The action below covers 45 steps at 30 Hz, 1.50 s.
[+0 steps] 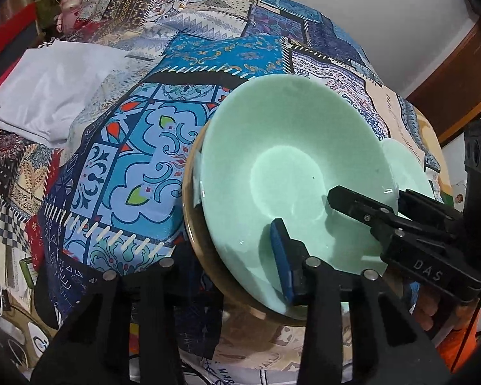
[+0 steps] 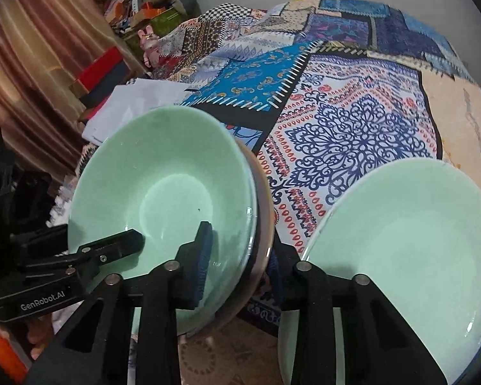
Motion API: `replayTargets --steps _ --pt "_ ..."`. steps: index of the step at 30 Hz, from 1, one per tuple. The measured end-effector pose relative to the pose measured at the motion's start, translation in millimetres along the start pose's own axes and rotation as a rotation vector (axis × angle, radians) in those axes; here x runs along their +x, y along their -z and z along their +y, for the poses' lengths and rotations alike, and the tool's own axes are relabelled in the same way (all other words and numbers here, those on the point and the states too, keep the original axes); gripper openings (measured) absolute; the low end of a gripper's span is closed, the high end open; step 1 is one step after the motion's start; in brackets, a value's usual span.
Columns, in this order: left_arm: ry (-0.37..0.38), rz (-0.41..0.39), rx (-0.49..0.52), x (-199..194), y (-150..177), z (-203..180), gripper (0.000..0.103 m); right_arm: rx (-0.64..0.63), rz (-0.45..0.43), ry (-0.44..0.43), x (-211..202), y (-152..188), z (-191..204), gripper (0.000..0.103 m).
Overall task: Organize plates and bowls
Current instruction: 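Lift the three nested bowls by the rim with the right tool, then carry the bowl stack onto the pale green plate and lower it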
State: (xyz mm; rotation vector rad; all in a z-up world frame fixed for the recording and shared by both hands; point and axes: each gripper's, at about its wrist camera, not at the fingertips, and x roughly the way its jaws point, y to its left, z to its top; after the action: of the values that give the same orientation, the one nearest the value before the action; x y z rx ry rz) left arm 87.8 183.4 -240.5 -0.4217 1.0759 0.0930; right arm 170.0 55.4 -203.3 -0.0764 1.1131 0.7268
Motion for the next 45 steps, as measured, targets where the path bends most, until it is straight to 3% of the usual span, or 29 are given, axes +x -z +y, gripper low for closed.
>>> replayTargets --steps 9,18,34,45 --pt "-0.045 -0.026 0.008 -5.9 -3.1 -7.3 0.039 0.012 -0.039 -0.001 -9.9 -0.1 3.0 0.028" --pt "-0.034 -0.078 0.022 -25.2 -12.6 -23.7 0.039 0.028 -0.117 0.009 -44.4 -6.4 -5.1 0.028" --pt "0.021 -0.148 0.148 -52.7 -29.2 -100.8 0.039 0.090 -0.233 0.090 -110.0 0.2 -46.5 0.028" --pt "0.073 -0.121 0.211 -40.9 -29.6 -152.4 0.039 0.139 -0.257 0.132 -136.4 19.7 -80.0 0.028"
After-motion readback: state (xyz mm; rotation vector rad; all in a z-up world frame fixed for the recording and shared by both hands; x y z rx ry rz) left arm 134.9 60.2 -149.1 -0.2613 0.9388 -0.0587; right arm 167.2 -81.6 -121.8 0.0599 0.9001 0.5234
